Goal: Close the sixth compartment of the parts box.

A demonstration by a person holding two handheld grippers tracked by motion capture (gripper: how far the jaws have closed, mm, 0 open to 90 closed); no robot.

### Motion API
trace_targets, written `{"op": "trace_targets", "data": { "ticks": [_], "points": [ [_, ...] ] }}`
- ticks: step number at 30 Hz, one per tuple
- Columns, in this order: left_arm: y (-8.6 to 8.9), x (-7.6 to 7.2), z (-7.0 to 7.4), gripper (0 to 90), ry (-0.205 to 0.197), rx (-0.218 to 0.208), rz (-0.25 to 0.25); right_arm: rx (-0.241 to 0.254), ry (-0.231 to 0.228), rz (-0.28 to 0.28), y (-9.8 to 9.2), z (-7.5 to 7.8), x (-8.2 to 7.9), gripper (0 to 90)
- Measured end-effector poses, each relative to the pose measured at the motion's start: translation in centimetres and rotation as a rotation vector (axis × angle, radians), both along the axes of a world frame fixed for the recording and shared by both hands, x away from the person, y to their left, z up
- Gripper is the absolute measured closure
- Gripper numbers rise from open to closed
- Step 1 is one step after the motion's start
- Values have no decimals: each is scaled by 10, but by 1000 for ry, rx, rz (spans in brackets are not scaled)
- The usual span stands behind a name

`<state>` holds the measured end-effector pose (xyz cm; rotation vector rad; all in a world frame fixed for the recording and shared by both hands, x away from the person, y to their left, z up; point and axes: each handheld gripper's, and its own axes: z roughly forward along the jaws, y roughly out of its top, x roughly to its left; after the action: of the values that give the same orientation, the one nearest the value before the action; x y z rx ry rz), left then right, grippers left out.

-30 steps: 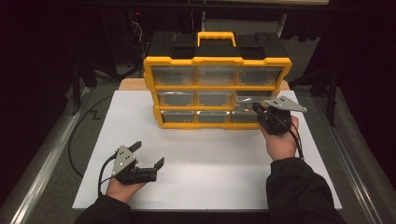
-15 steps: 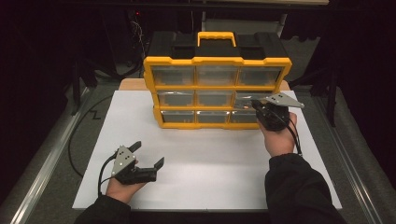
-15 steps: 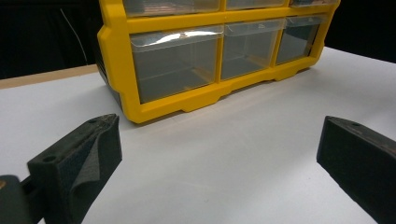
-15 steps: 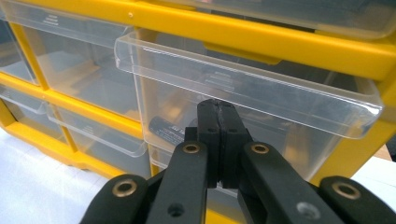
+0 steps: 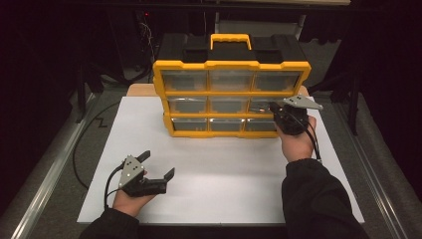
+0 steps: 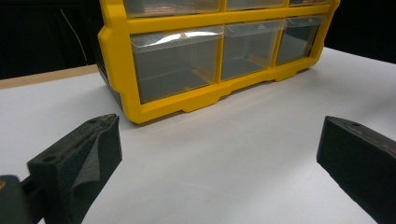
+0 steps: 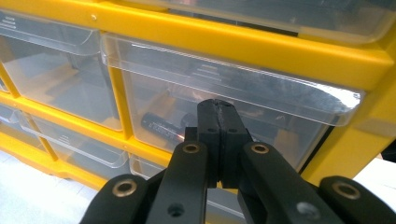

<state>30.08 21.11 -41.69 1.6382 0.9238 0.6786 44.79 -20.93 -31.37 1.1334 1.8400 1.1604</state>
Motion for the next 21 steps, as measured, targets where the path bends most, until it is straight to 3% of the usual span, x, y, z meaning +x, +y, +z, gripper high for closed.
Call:
{"op": "trace_targets", "data": {
  "ticks": [8,21],
  "points": [
    [0,0,0,8,0,0,-1,-10,-1,6,0,0,-1,900],
    [-2,0,0,9,1,5,-5,21,23,113,-6,-1,-28,627]
  ]
}}
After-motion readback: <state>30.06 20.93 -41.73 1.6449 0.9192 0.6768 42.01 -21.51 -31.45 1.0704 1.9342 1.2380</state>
